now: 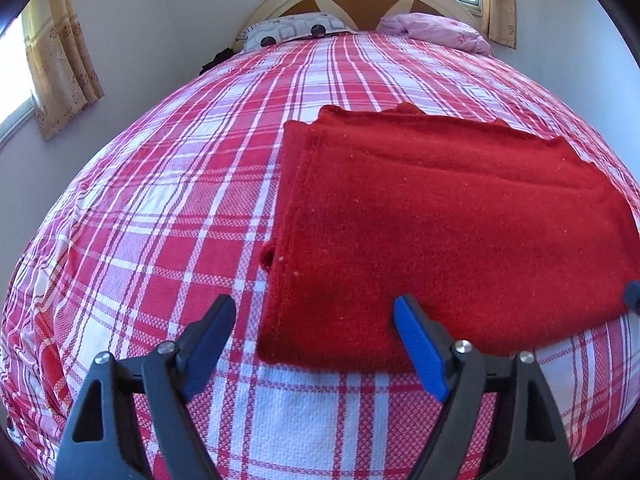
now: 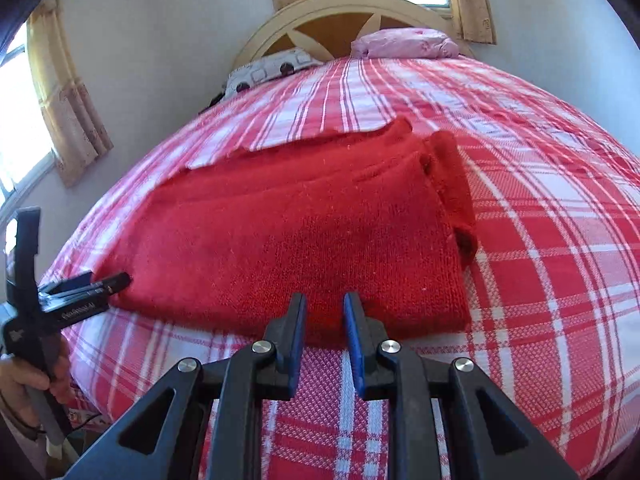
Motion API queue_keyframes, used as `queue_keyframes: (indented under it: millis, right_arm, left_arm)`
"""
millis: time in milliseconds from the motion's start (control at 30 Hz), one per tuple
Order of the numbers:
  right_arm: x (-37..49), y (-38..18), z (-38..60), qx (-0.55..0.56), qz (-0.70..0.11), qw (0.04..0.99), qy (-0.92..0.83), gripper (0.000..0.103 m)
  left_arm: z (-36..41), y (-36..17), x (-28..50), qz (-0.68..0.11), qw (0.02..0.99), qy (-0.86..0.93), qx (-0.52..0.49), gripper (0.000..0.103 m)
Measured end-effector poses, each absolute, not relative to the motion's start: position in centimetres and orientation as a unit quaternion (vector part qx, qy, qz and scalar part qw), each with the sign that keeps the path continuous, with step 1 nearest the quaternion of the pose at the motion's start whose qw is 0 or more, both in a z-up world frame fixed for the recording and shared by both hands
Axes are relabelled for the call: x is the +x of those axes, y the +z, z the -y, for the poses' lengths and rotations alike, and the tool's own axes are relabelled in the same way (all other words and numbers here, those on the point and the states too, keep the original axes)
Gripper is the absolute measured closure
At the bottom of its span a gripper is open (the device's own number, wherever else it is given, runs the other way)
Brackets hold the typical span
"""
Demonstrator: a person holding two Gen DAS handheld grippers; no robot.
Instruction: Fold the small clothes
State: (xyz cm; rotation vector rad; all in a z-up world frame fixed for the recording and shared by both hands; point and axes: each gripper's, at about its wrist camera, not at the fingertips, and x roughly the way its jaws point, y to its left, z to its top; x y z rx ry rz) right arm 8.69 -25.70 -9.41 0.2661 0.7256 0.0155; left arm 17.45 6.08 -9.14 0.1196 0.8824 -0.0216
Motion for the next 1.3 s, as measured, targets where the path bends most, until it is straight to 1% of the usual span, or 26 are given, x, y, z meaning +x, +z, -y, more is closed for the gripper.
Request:
queue_keyframes:
  millis: [167, 233, 300, 333, 433, 500, 533, 633, 667, 700, 733, 767, 833, 867, 967, 1000, 1133, 1200, 1300]
  right_arm:
    - [7.8, -7.3, 25.1, 0.137, -0.318, 0.938, 0.033, 0.082]
    - [7.8, -6.7, 24.7, 0.142, -0.312, 0.938, 0.047, 0.074]
    - [7.9, -6.3, 24.3, 0.153, -0.308, 0.937, 0.062, 0.047]
    - [8.0, -6.2, 24.1, 0.157, -0.305, 0.937, 0.069, 0.044]
    - [8.1, -6.1, 23.2, 0.152, -0.303, 0.937, 0.082, 0.043]
    - [8.3, -6.3, 22.8, 0.145, -0.311, 0.935, 0.087, 0.043]
    - [8.4, -6.5, 22.6, 0.143, -0.315, 0.934, 0.090, 0.043]
    - [8.3, -6.8, 22.5, 0.144, -0.321, 0.931, 0.092, 0.043]
    - [8.3, -7.0, 22.4, 0.147, -0.324, 0.930, 0.093, 0.043]
    - [8.4, -7.1, 22.4, 0.149, -0.326, 0.929, 0.095, 0.043]
    - [8.5, -7.2, 22.4, 0.151, -0.328, 0.928, 0.095, 0.043]
    - [8.5, -7.2, 22.4, 0.153, -0.329, 0.927, 0.096, 0.043]
    - [8.6, -7.3, 22.2, 0.155, -0.330, 0.926, 0.097, 0.043]
    - [8.6, -7.3, 22.1, 0.155, -0.330, 0.926, 0.098, 0.043]
    - [8.5, -7.2, 22.0, 0.152, -0.331, 0.926, 0.099, 0.043]
    - [8.6, -7.2, 22.0, 0.153, -0.332, 0.925, 0.100, 0.043]
    - [9.0, -7.2, 22.2, 0.161, -0.337, 0.922, 0.102, 0.043]
    - [9.5, -6.8, 22.3, 0.165, -0.336, 0.921, 0.106, 0.043]
    - [10.6, -5.6, 22.2, 0.166, -0.332, 0.920, 0.126, 0.043]
  left_arm:
    - [-6.1, -8.6, 17.0, -0.428, 0.902, -0.009, 0.056, 0.019]
    - [-6.4, -8.0, 16.7, -0.423, 0.905, -0.017, 0.041, 0.018]
    - [-7.1, -7.4, 16.5, -0.419, 0.908, -0.035, 0.001, 0.011]
    - [-7.3, -7.5, 16.7, -0.421, 0.906, -0.039, -0.012, 0.007]
    - [-8.0, -8.5, 17.8, -0.448, 0.891, -0.041, -0.054, 0.007]
    - [-8.6, -10.0, 18.5, -0.473, 0.876, -0.037, -0.084, 0.013]
    - [-8.9, -10.3, 18.5, -0.471, 0.877, -0.034, -0.092, 0.016]
    - [-8.8, -10.0, 17.7, -0.449, 0.889, -0.031, -0.090, 0.035]
    - [-8.8, -10.0, 17.6, -0.446, 0.889, -0.038, -0.091, 0.046]
    - [-8.7, -9.9, 17.6, -0.444, 0.890, -0.045, -0.096, 0.052]
    - [-8.8, -9.9, 17.6, -0.444, 0.889, -0.049, -0.104, 0.063]
    - [-9.0, -9.9, 17.6, -0.444, 0.887, -0.054, -0.114, 0.071]
    - [-9.7, -10.0, 17.9, -0.449, 0.879, -0.066, -0.145, 0.077]
    - [-10.2, -10.0, 18.0, -0.450, 0.875, -0.071, -0.163, 0.083]
    - [-11.8, -10.3, 17.8, -0.451, 0.855, -0.087, -0.240, 0.086]
    - [-11.9, -10.2, 17.8, -0.448, 0.853, -0.092, -0.250, 0.086]
    - [-10.8, -8.9, 17.0, -0.427, 0.868, -0.097, -0.235, 0.087]
    - [-10.1, -7.7, 16.4, -0.404, 0.880, -0.105, -0.226, 0.087]
    - [-7.8, -6.2, 15.6, -0.378, 0.908, -0.097, -0.155, 0.087]
